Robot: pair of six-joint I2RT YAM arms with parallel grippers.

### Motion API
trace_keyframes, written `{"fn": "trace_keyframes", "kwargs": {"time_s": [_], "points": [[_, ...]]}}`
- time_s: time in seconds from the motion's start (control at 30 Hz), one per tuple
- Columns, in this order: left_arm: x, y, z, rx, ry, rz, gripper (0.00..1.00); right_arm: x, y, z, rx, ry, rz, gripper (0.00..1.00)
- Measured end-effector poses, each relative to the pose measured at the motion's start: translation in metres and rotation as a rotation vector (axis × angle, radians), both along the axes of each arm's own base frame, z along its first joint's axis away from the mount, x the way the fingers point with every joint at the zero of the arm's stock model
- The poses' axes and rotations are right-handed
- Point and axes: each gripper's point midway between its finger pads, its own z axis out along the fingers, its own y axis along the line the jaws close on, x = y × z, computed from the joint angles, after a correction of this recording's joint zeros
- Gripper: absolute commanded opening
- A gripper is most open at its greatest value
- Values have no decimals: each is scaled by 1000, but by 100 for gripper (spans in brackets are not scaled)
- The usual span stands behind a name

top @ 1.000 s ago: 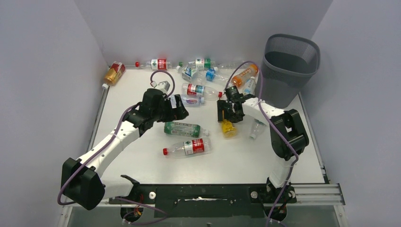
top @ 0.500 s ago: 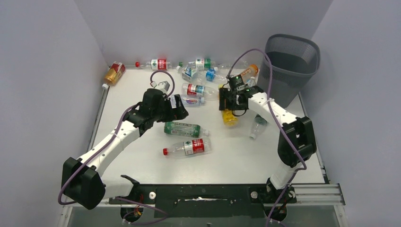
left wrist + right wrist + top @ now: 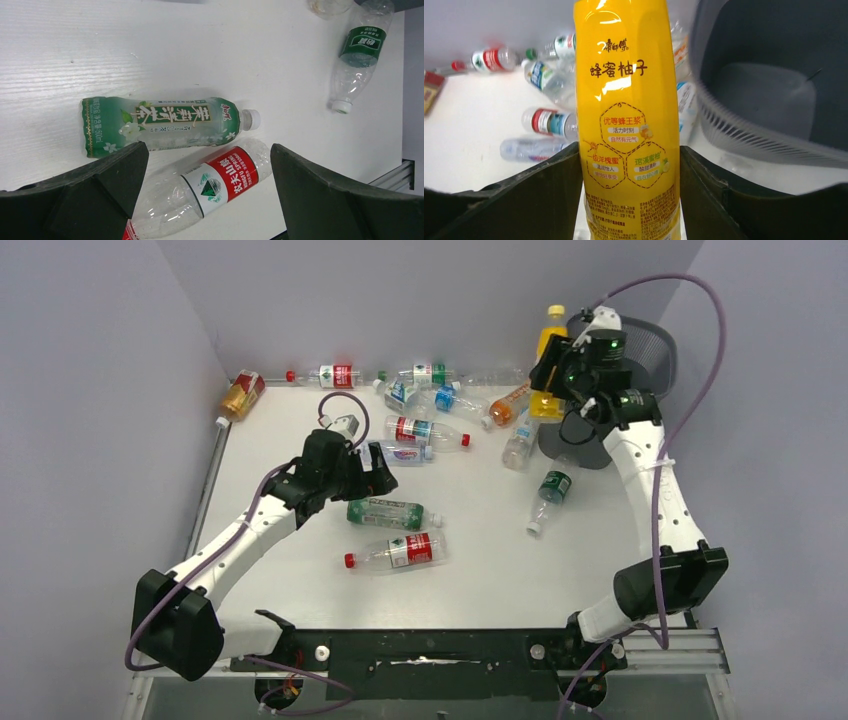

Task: Put the plastic bottles in the bin
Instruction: Place the plastic bottle in the trash bin.

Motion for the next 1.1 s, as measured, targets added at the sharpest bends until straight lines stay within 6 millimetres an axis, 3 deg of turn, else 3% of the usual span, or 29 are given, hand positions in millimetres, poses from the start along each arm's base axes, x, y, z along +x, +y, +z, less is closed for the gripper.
{"fn": "trace_keyframes", "kwargs": {"time_s": [0.27, 0.47, 0.63, 0.73, 0.83, 0.97, 1.1], "points": [[0, 0, -1, -2, 1, -1, 96, 12, -59, 72, 32, -166, -102, 59], [-1, 0, -1, -7, 4, -5, 96, 19, -115, 98, 72, -236, -188, 59], [-1, -1, 0, -12, 5, -10, 96, 32, -166, 91, 127, -240, -270, 61], [-1, -1, 0, -13, 3, -11, 96, 43, -185, 78, 154, -218, -296, 62], [0, -1, 0, -13, 3, -10, 96, 57, -193, 70, 170, -203, -300, 67], [1, 1, 0, -12, 3, -4, 96, 75, -196, 66, 188, -196, -286, 87], [2, 4, 1, -11, 1, 2, 96, 83, -196, 68, 190, -195, -271, 93]]}}
